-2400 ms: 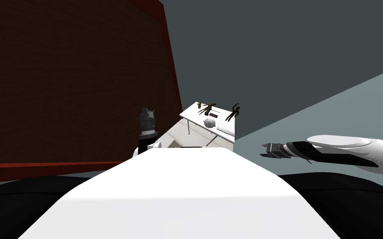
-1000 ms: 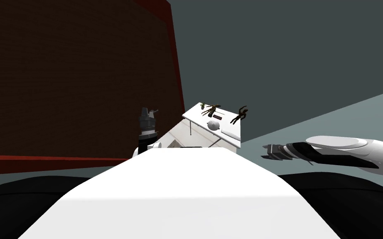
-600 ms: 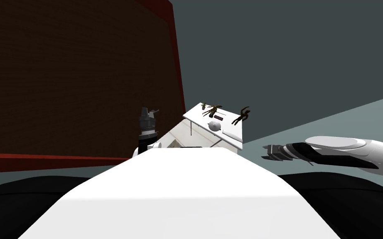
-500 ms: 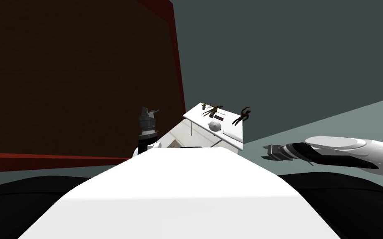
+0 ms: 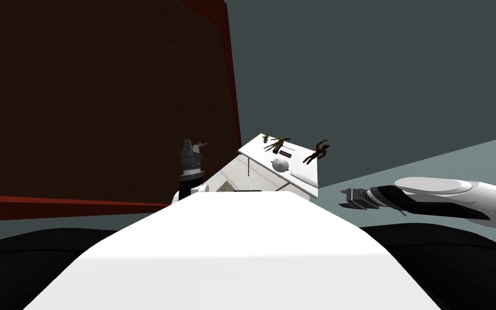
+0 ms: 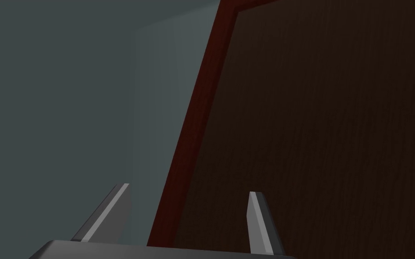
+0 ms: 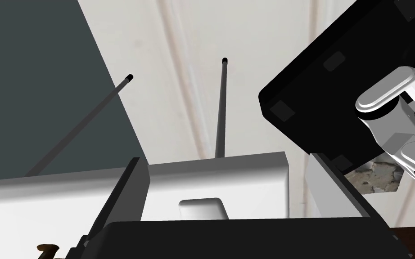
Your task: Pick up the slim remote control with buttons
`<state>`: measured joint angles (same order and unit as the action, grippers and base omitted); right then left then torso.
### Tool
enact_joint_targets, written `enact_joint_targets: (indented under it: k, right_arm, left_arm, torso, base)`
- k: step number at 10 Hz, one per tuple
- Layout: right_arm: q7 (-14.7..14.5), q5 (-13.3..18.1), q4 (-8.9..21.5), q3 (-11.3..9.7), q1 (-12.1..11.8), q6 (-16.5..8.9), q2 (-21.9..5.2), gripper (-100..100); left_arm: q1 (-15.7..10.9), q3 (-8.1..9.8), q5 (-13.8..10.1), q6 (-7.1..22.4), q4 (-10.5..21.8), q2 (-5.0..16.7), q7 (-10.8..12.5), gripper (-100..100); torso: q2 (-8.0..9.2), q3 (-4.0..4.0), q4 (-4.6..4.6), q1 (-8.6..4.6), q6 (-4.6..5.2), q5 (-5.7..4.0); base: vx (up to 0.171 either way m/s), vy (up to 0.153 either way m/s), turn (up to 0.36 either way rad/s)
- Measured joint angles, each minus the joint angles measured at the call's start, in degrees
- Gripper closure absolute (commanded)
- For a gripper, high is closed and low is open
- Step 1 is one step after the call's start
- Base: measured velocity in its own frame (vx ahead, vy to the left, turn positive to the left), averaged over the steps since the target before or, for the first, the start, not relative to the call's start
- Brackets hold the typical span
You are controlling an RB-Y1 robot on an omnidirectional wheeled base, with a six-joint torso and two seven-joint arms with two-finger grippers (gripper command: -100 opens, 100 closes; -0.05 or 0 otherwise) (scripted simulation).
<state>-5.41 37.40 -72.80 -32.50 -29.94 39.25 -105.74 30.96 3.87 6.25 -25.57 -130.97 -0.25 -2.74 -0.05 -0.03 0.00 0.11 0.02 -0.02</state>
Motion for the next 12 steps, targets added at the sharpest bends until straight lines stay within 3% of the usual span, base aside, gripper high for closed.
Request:
enact_joint_targets:
  k: [12]
  right_arm:
    - [0.54, 1.37, -1.22, -0.57, -0.46, -0.80, -0.20, -100]
  left_arm:
    - [0.00, 0.00, 0.00, 0.00, 0.00, 0.00, 0.00, 0]
  torso:
    - [0.00, 0.00, 0.00, -0.03, 0.00, -0.01]
  base:
    - [0.021, 0.011, 0.032]
